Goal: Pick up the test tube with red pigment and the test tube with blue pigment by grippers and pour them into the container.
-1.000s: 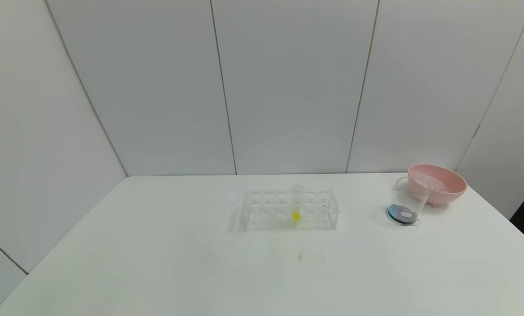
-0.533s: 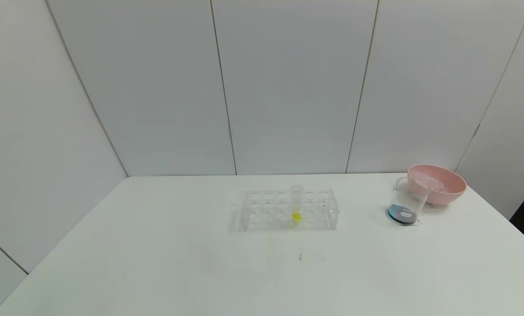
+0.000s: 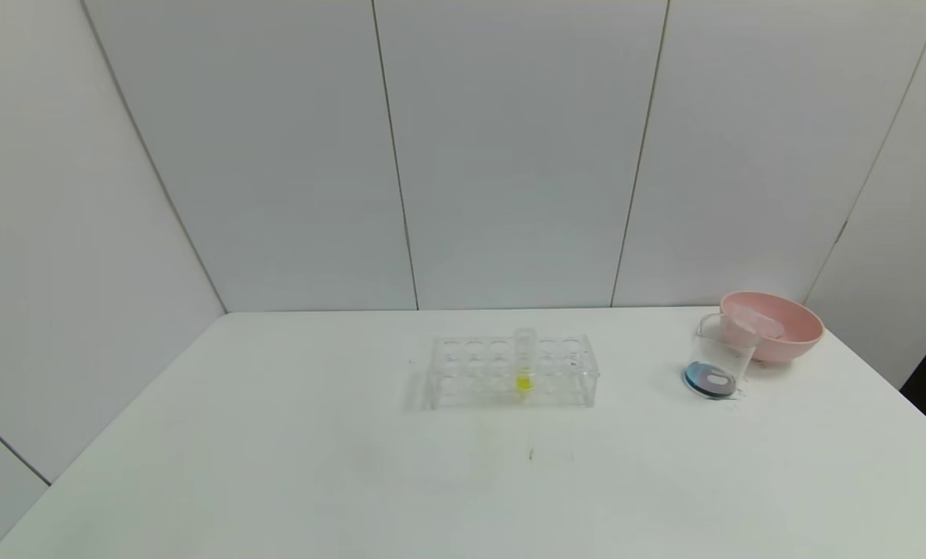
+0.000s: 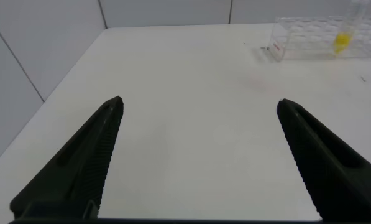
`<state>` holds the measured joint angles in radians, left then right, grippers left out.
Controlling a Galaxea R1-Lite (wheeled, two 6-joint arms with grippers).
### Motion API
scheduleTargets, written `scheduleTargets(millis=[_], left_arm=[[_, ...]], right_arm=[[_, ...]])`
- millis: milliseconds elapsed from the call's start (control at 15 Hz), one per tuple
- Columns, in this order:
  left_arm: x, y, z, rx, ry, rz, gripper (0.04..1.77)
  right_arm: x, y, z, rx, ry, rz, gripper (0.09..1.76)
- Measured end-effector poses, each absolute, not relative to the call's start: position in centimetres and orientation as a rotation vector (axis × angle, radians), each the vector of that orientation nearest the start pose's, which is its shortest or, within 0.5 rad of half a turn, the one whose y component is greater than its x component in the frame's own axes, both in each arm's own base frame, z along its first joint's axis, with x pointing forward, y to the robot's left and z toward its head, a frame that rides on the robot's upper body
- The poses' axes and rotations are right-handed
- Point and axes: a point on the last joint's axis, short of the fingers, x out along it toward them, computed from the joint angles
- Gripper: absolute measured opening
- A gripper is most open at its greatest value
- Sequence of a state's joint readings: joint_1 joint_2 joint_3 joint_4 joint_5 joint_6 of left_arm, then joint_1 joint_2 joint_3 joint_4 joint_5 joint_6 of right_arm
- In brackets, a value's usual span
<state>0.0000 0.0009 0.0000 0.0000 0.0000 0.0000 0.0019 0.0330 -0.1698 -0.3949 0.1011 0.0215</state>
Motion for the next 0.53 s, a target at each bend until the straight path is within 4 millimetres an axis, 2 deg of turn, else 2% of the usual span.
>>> scheduleTargets(millis=[133,333,400,533], left_arm=[[-2.3,0.0,7.5,0.0,0.001,0.0,1.76],[-2.3,0.0,7.5,0.0,0.001,0.0,1.76],[-2.3,0.0,7.5,0.0,0.001,0.0,1.76],[-2.3,0.0,7.5,0.0,0.001,0.0,1.76]], right_arm=[[-3.5,0.2,12.8,-0.004,-0.406,0.107,1.7],[-2.4,0.2,8.5,0.003,-0.081,0.089,1.7],[-2.4,0.2,8.0,0.015,-0.021,0.074,1.7],[-2.5,0.1,8.2,0.03,-0.026,0.061,1.7]])
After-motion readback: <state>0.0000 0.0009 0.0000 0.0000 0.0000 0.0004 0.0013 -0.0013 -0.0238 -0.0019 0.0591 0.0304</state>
